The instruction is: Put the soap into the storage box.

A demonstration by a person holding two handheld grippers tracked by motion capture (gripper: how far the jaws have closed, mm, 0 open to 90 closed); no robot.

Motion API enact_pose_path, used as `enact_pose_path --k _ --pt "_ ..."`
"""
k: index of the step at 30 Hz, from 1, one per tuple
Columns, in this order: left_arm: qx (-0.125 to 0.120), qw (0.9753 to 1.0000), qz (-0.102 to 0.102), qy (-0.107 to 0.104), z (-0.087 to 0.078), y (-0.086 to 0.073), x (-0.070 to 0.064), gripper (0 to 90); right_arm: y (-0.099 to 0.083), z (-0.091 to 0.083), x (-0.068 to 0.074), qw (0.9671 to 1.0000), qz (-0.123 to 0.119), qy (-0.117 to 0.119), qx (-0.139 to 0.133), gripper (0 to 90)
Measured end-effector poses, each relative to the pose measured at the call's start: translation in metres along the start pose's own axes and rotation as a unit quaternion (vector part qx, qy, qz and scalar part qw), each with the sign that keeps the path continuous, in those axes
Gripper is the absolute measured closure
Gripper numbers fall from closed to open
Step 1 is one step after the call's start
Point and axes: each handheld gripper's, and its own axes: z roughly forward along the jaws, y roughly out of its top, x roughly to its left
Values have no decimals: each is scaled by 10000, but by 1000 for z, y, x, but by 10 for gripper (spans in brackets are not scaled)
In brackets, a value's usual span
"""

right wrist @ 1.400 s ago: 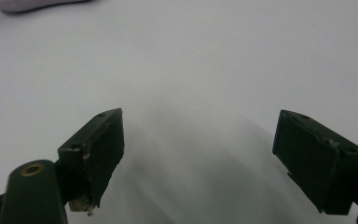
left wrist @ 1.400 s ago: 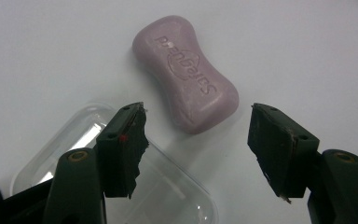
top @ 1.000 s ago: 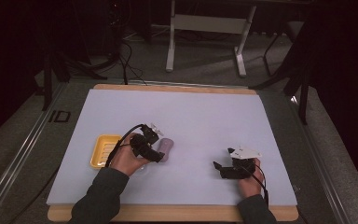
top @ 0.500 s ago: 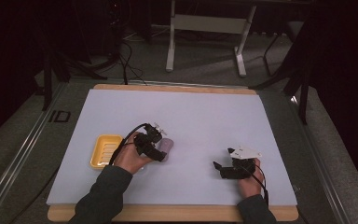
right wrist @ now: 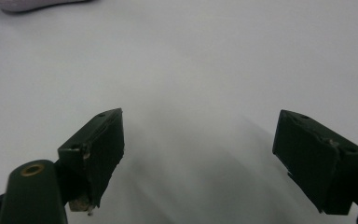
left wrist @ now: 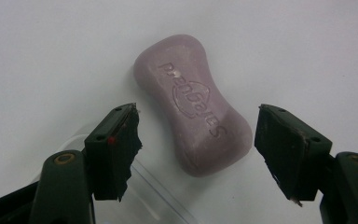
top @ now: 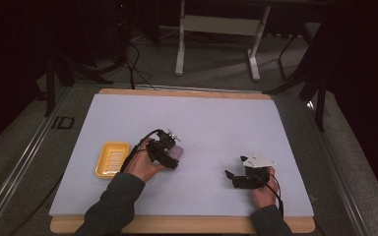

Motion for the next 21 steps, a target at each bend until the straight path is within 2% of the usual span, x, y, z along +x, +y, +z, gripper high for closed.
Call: enact_pose_path --k 12,13,17,21 --pt "101 9999 -8 -33 11 9 -4 281 0 0 0 10000 -3 0 3 161" --pt "101 9999 -8 -33 11 9 -4 248 0 0 0 10000 -1 0 3 161" --pt "109 9999 -86 -39 16 12 -4 221 0 0 0 10000 -7 1 4 161" --pt "139 9997 -145 -111 19 13 -3 239 0 0 0 10000 -7 5 4 161"
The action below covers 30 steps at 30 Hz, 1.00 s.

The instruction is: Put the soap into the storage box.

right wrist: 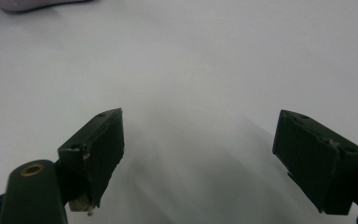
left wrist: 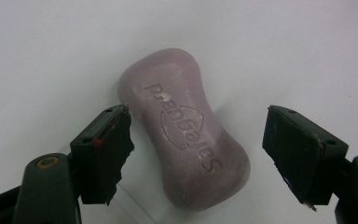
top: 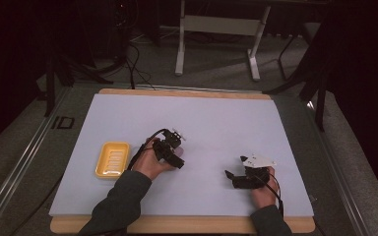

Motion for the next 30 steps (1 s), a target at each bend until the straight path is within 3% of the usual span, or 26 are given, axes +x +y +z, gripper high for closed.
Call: enact_pose_path --k 5,13,17,22,30 --pt "104 9998 -144 -11 7 2 4 228 0 0 0 10000 -8 -3 2 161" --pt "261 9987 -432 1 19 2 9 135 0 0 0 10000 -9 1 -1 161" --pt "291 9980 -565 17 23 3 11 142 0 0 0 10000 -6 0 -9 161" --pt "419 9973 -596 30 28 4 10 115 0 0 0 10000 -13 3 -4 161" --pt "578 9971 -503 37 28 6 10 292 0 0 0 10000 -24 2 -5 160"
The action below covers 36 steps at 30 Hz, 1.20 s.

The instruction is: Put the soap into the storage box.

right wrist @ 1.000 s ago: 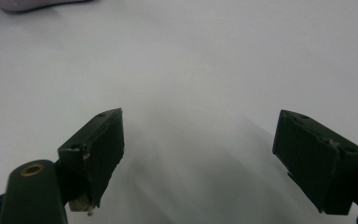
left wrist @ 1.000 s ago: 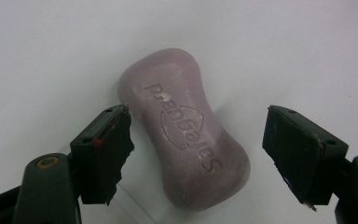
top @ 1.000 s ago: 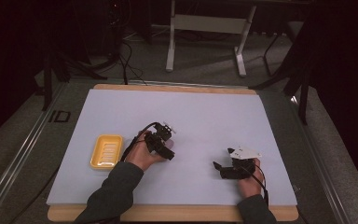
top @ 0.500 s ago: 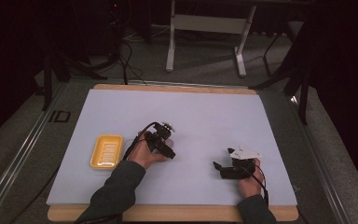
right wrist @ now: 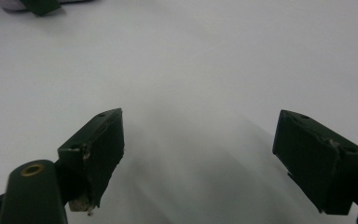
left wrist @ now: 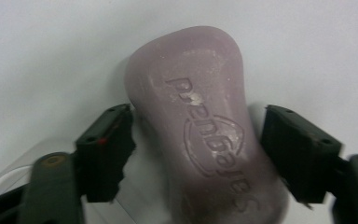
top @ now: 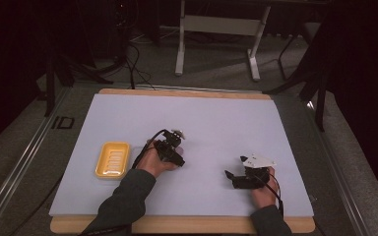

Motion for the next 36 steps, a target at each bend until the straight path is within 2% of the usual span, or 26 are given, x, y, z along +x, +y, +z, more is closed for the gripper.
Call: enact_pose_path --k 7,13,20,21,24,31,36 --pt "248 9995 171 -19 -2 6 3 410 0 0 0 10000 2 1 17 160" --pt "330 9994 117 -72 -2 9 7 487 0 0 0 10000 -1 2 18 161" --pt "428 9988 198 -88 -2 12 8 487 0 0 1 10000 3 2 30 161" --pt "480 9984 264 -137 -2 14 9 487 0 0 1 10000 -5 1 34 161" --pt "520 9982 235 -204 -2 15 11 486 0 1 1 10000 -38 -7 50 161" --pt "614 9976 317 -77 0 18 7 479 0 1 1 10000 -60 -1 60 161" --pt "644 9973 334 -67 0 19 6 479 1 1 1 10000 -63 -2 69 161"
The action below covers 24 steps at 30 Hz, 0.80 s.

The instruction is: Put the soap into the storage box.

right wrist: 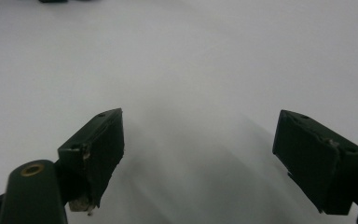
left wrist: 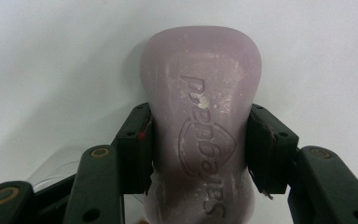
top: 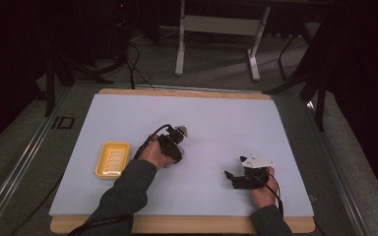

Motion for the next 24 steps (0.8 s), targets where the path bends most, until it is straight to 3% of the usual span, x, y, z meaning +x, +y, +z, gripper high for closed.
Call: enact_pose_path --k 6,24 --pt "53 9999 113 63 0 2 -2 494 0 0 0 10000 -3 11 4 161" --pt "188 9995 242 -113 -2 2 2 498 0 0 0 10000 -3 5 -12 161"
